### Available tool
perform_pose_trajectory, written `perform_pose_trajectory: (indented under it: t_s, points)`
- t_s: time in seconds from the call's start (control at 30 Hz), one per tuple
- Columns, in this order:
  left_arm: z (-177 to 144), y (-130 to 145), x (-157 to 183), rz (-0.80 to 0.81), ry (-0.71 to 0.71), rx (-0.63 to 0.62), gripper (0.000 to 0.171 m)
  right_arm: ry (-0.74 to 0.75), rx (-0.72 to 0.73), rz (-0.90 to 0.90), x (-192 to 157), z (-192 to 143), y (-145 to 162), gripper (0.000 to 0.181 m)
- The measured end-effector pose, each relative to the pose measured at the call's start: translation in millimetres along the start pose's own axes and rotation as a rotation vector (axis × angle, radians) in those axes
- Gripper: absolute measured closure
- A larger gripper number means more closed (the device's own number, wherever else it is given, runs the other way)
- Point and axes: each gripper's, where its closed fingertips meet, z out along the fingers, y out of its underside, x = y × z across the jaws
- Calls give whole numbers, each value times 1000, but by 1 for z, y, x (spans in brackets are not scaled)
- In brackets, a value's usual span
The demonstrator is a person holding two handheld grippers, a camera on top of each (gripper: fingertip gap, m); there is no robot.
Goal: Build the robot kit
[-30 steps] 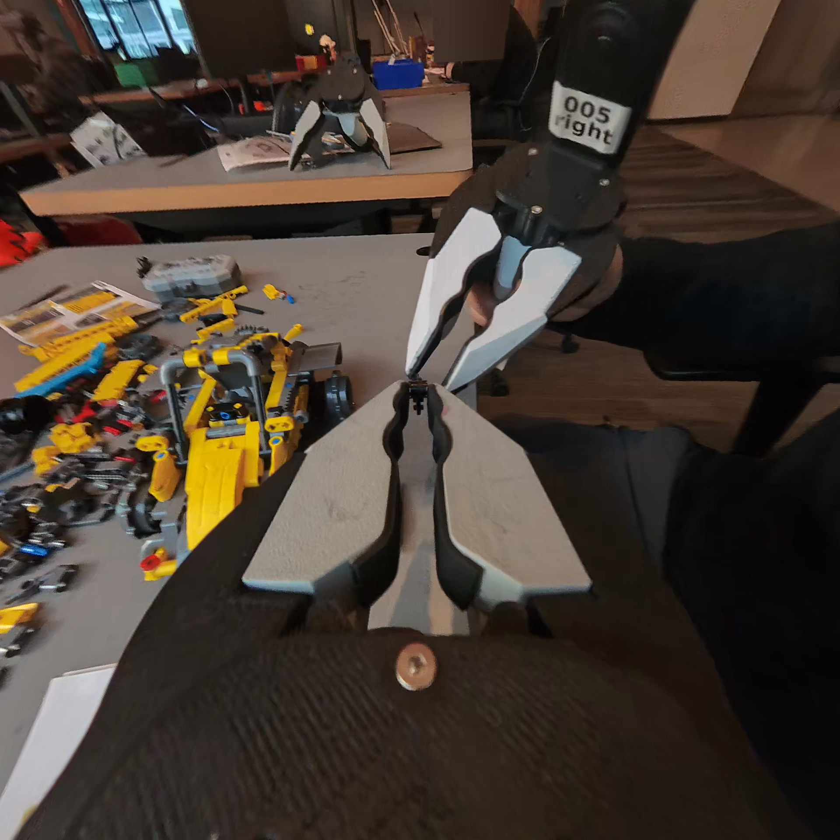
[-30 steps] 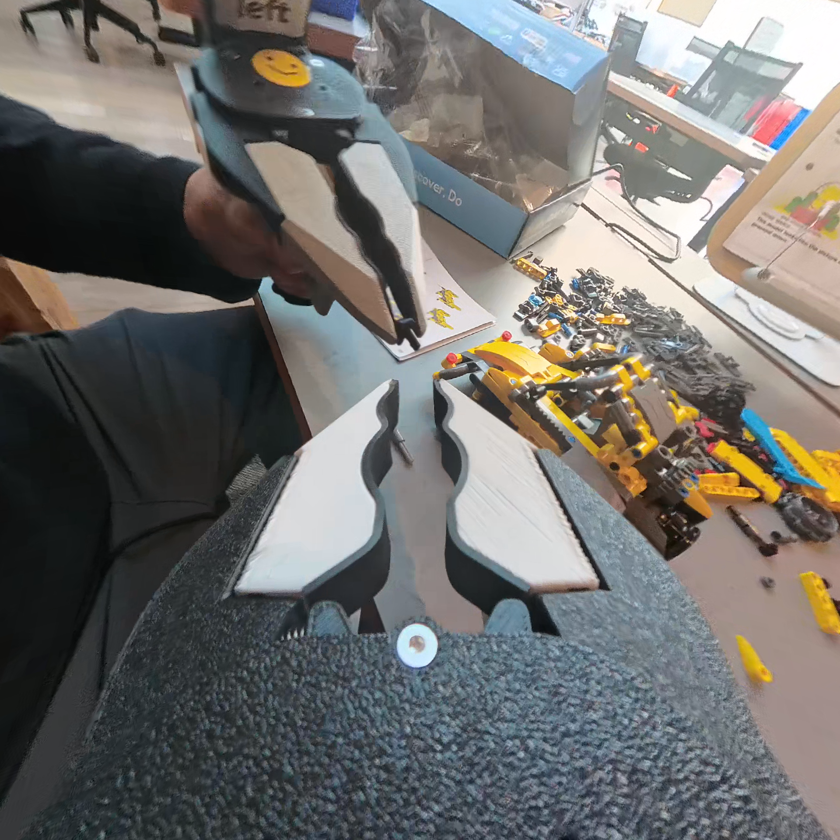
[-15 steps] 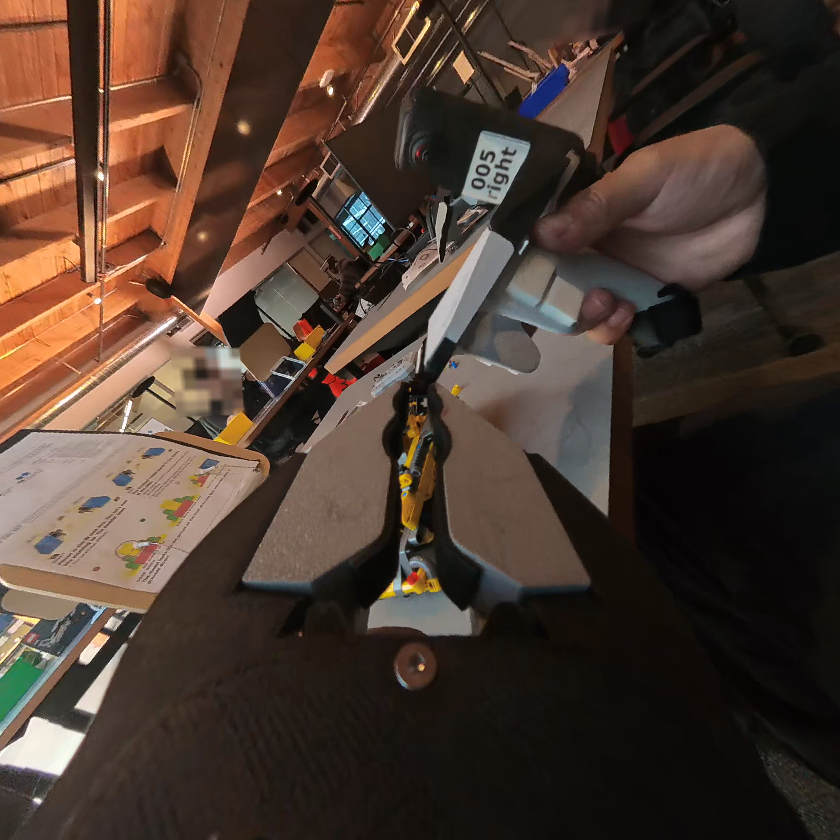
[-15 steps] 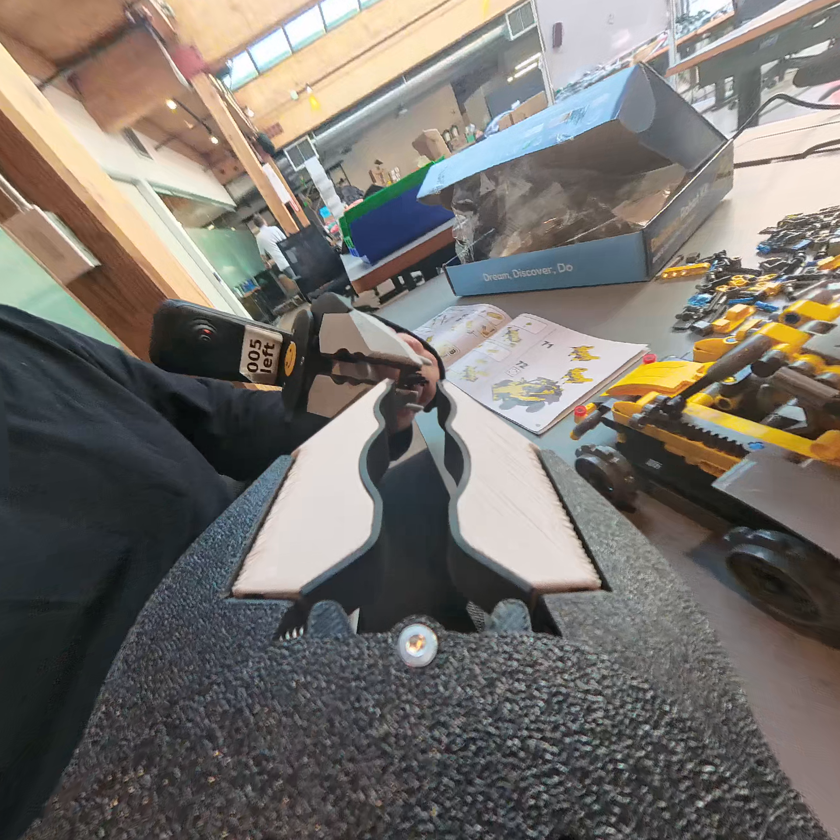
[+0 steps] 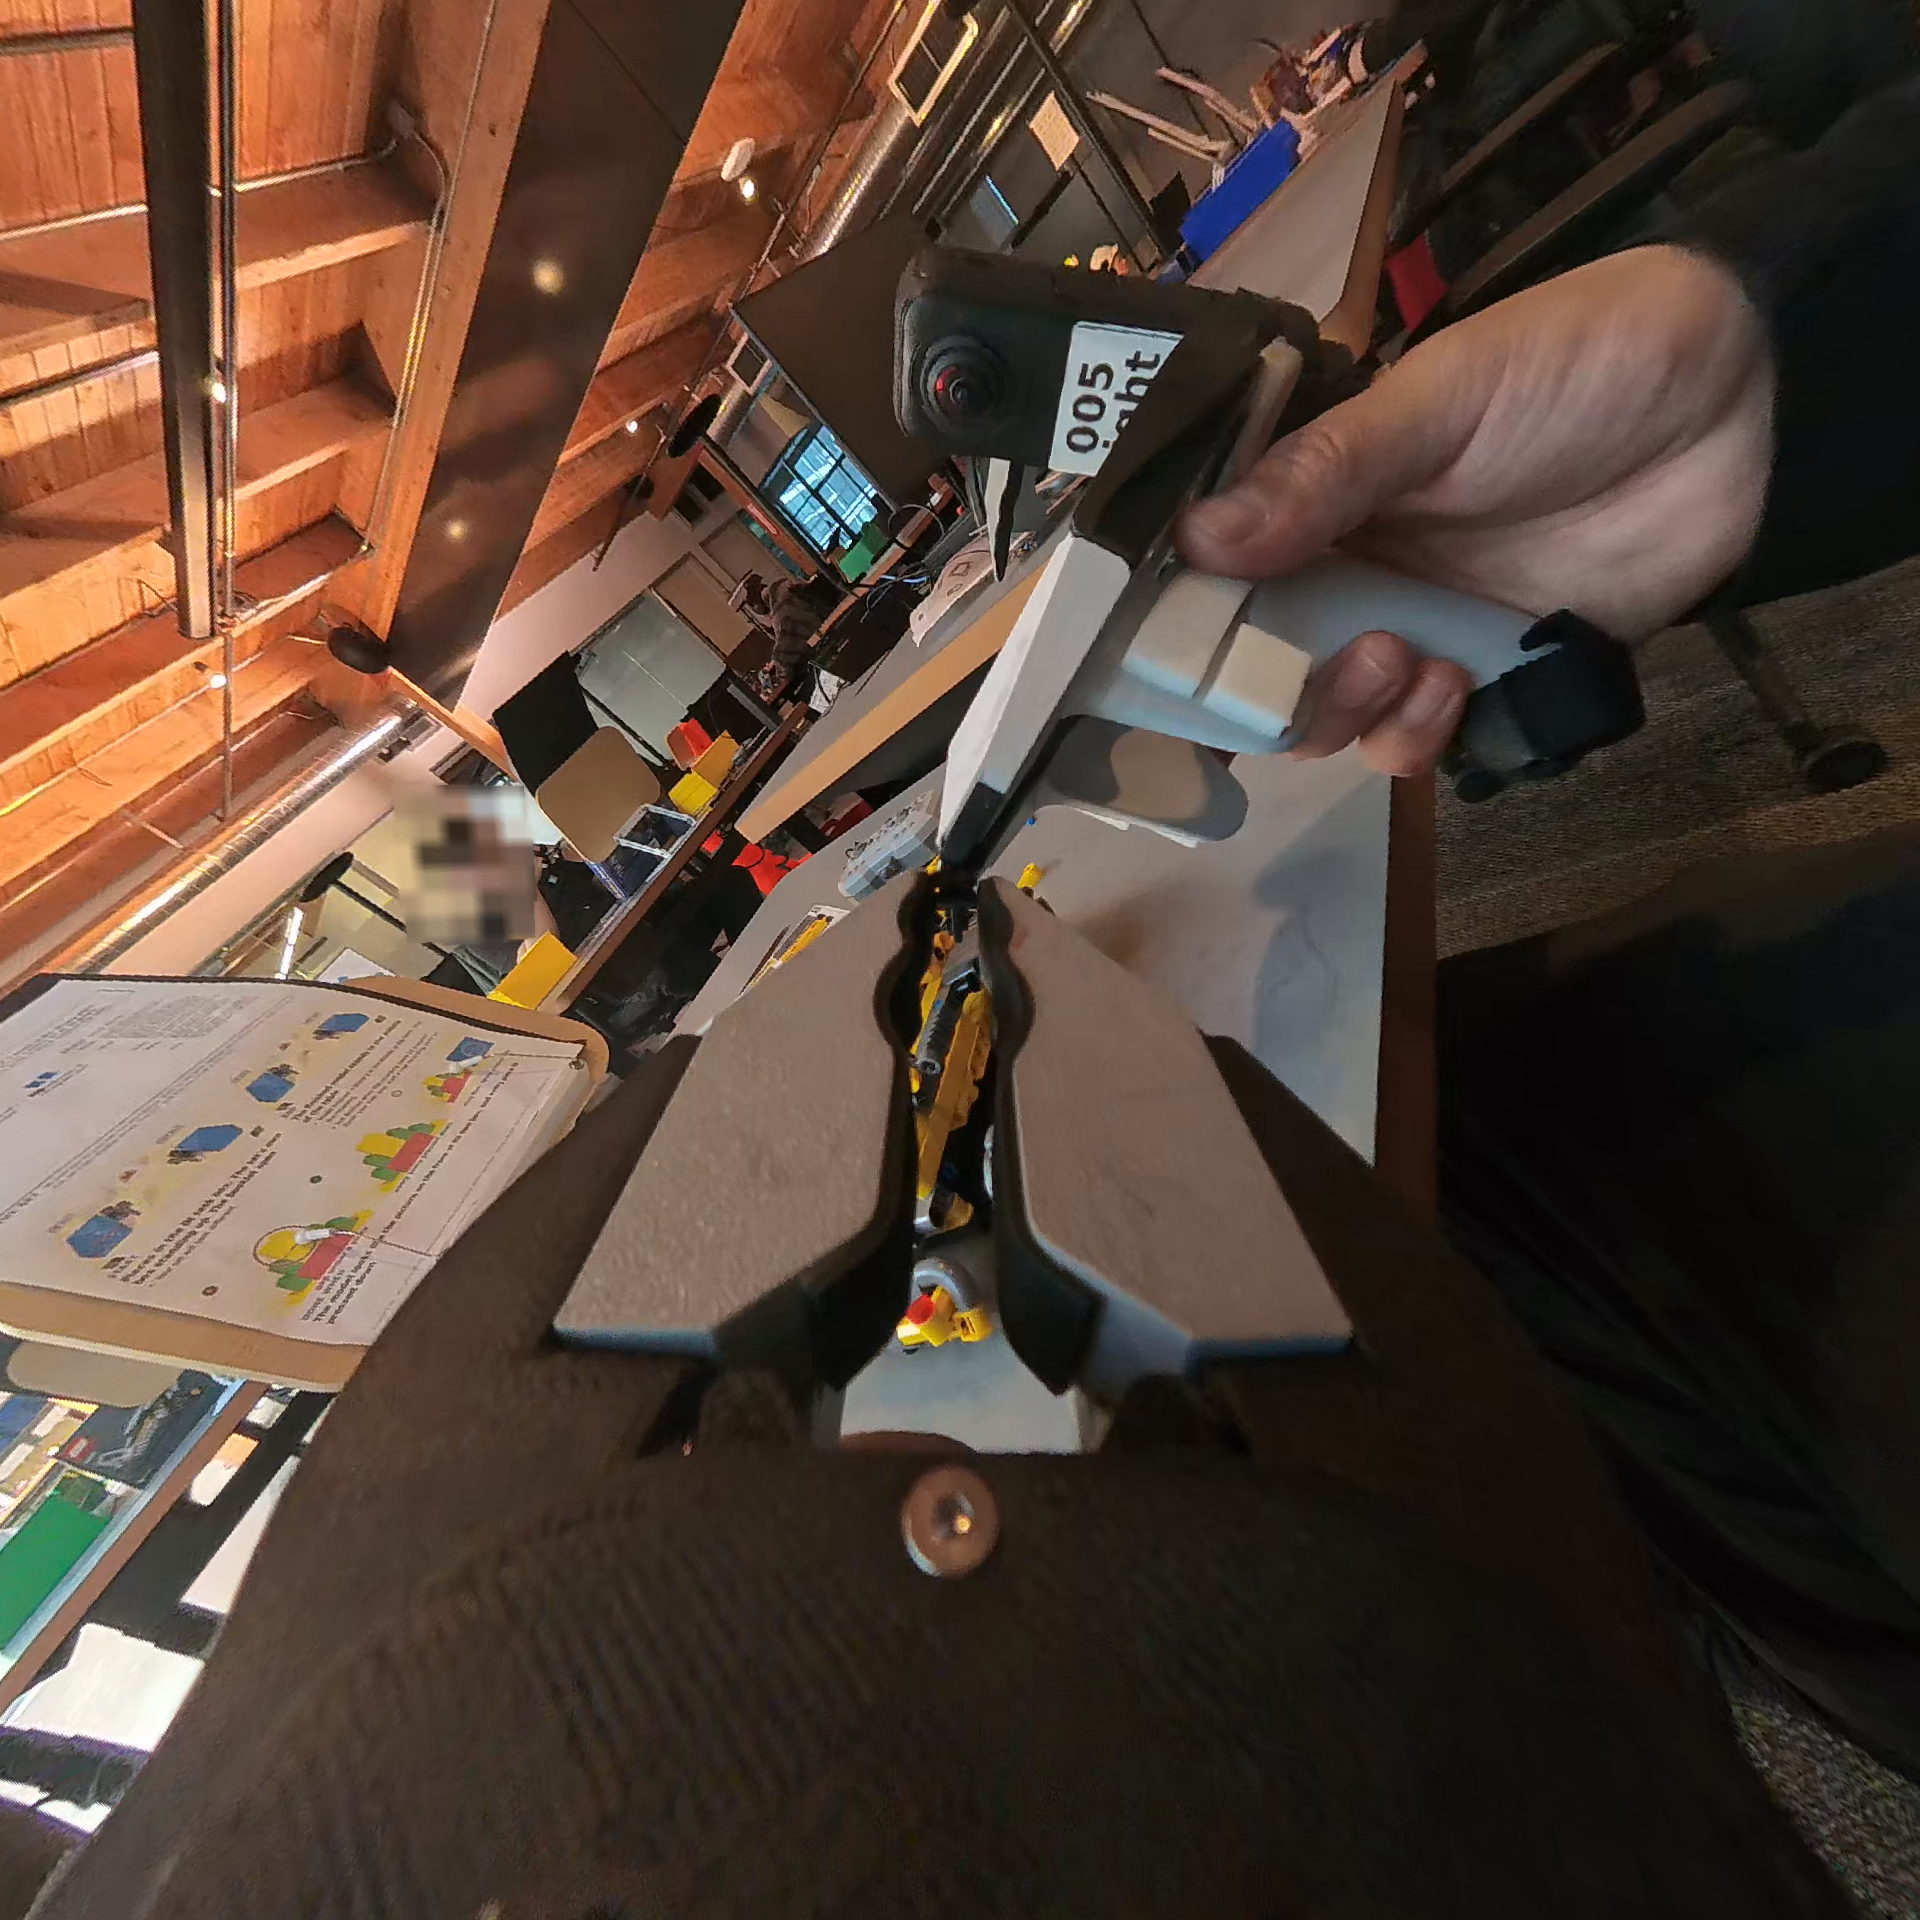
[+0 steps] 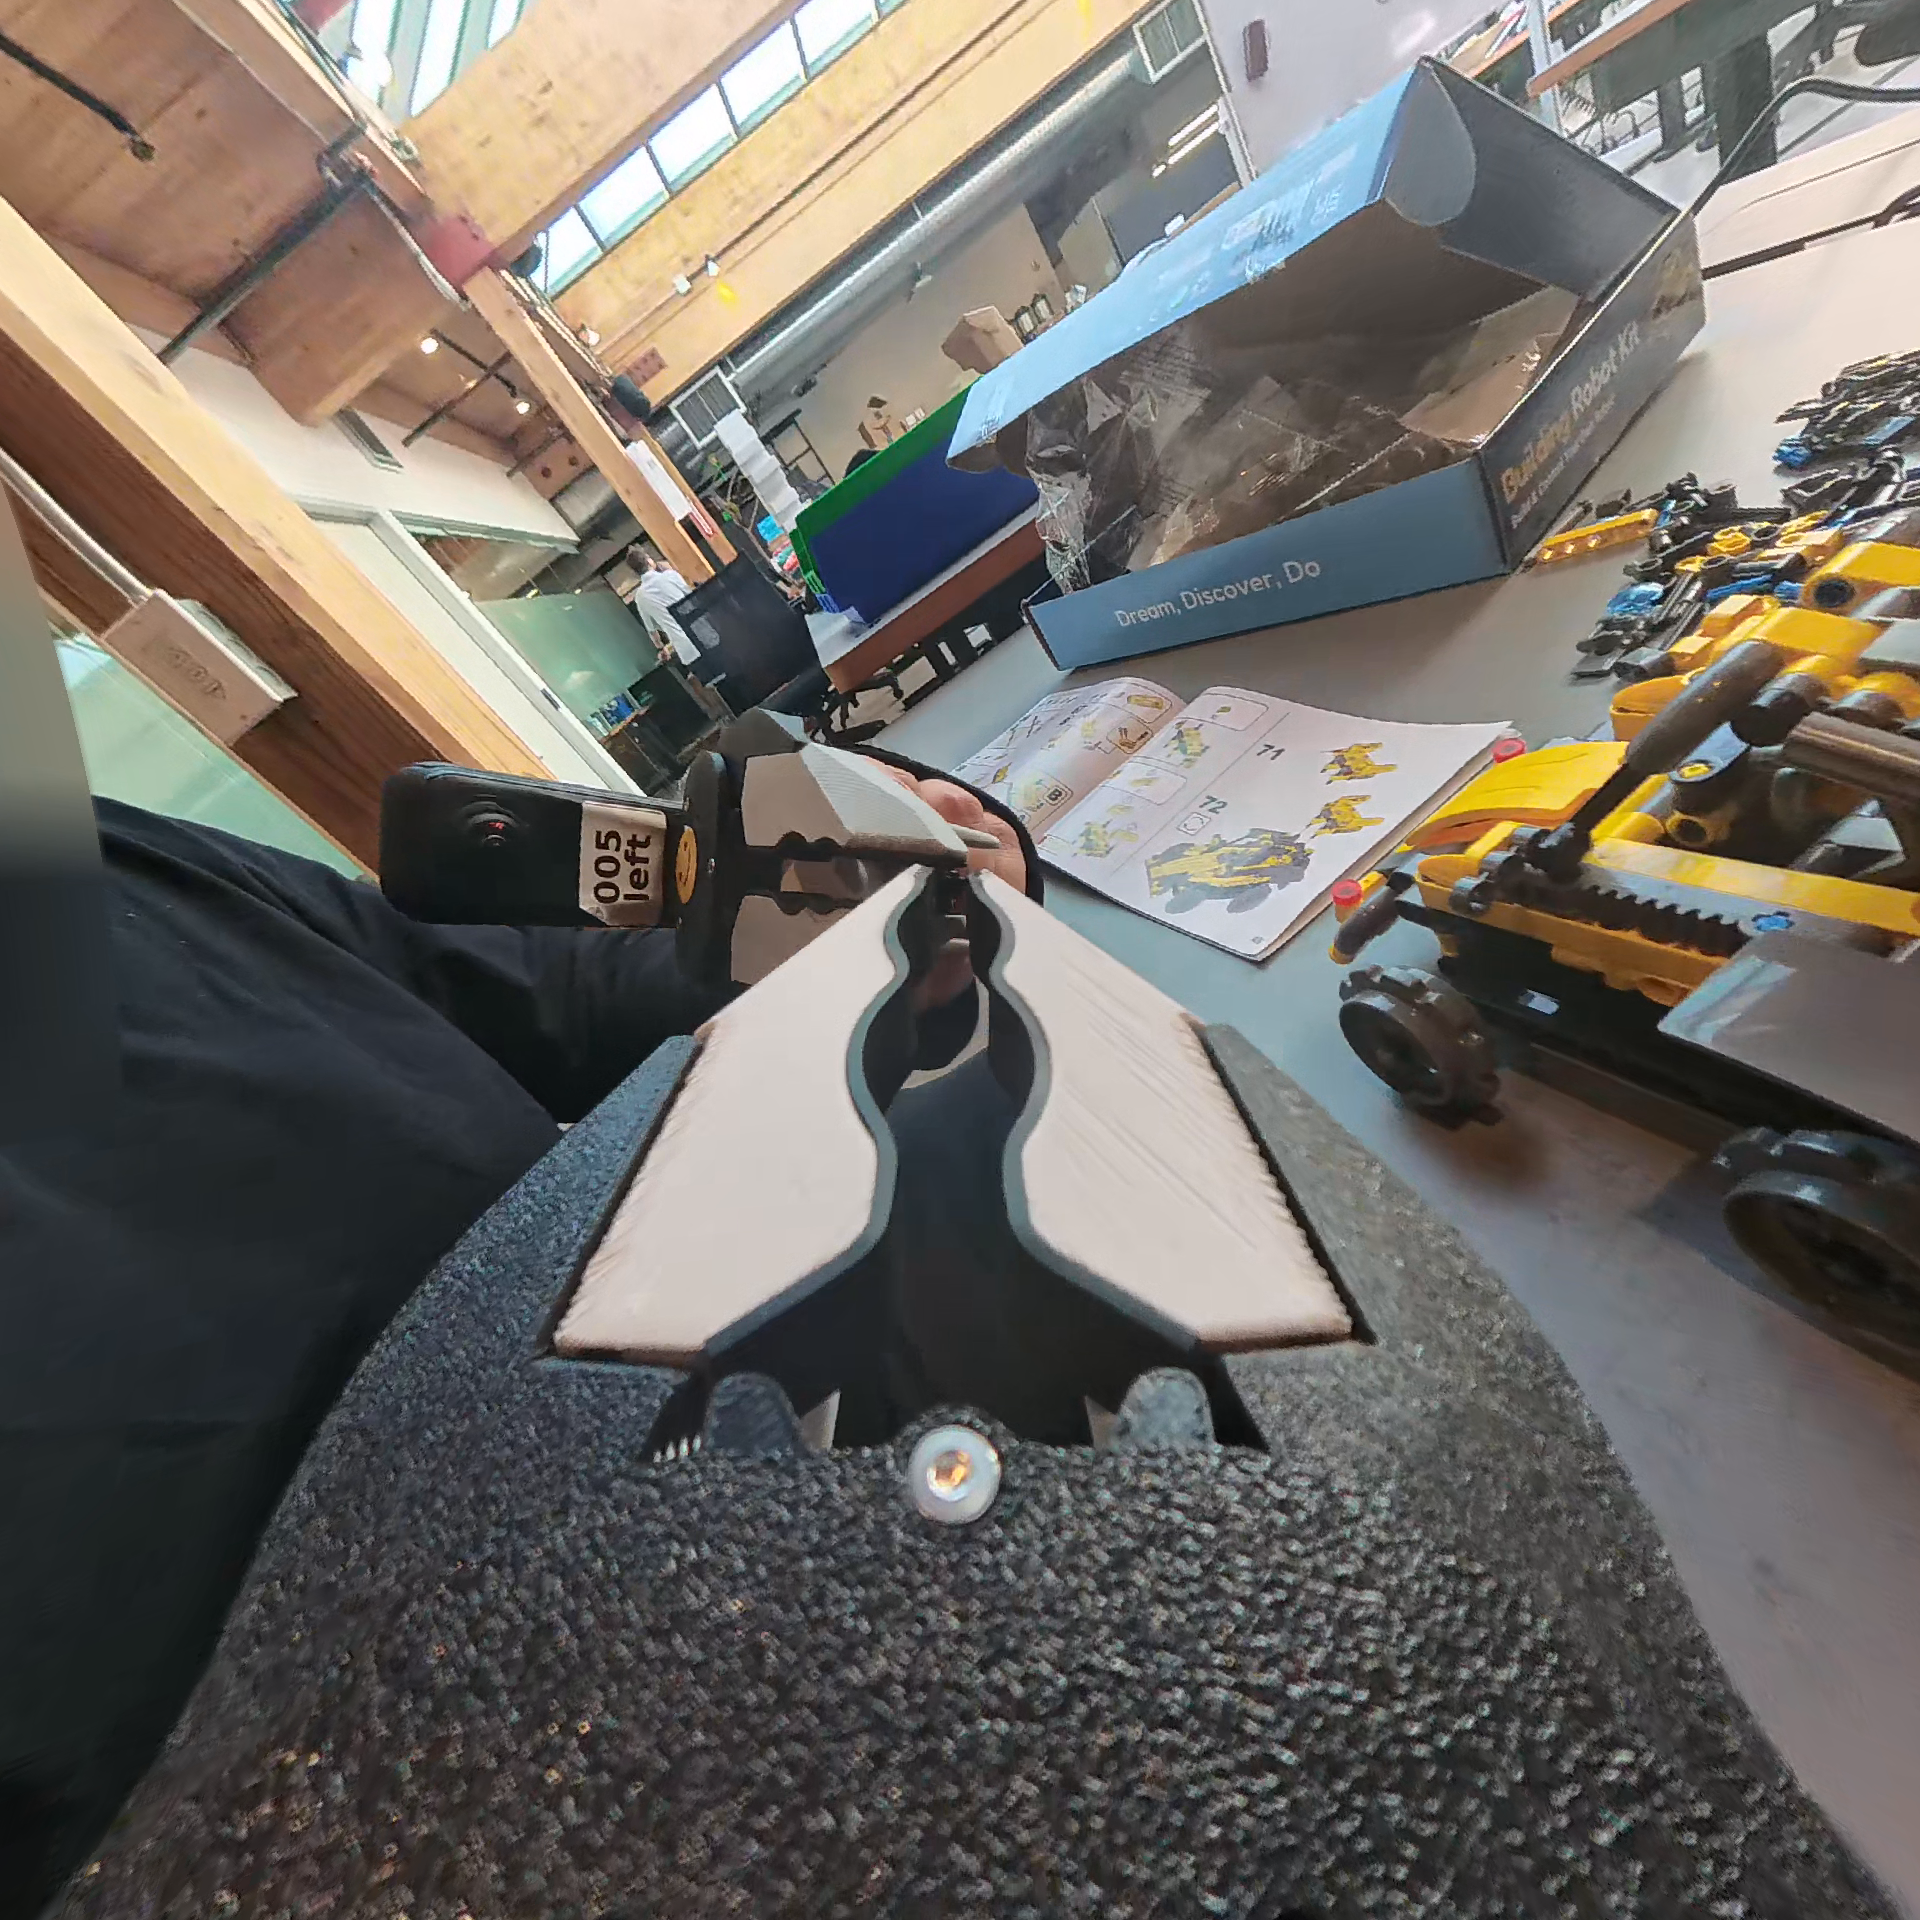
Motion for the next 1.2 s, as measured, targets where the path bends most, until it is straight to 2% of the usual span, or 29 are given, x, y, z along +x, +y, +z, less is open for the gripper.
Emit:
perform_pose_trajectory:
  t_s: [0.2,0.37,0.67,0.8,1.07,1.13,1.2]
  points:
    - [1,8,-3,-7,-6,-33,168,41,4,-12,6,4,0,179]
    - [2,14,-4,82,-60,-91,168,87,-12,-62,11,5,1,179]
    - [8,23,3,28,-16,-134,167,198,-96,-187,18,1,6,179]
    - [12,28,8,-59,30,-170,167,240,-127,-221,23,-2,10,179]
    - [16,35,17,-183,124,-222,164,273,-151,-231,30,-6,12,179]
    - [16,36,17,-184,128,-223,171,253,-153,-211,29,-5,14,180]
    - [16,38,19,-176,138,-230,171,247,-152,-198,30,-4,16,179]
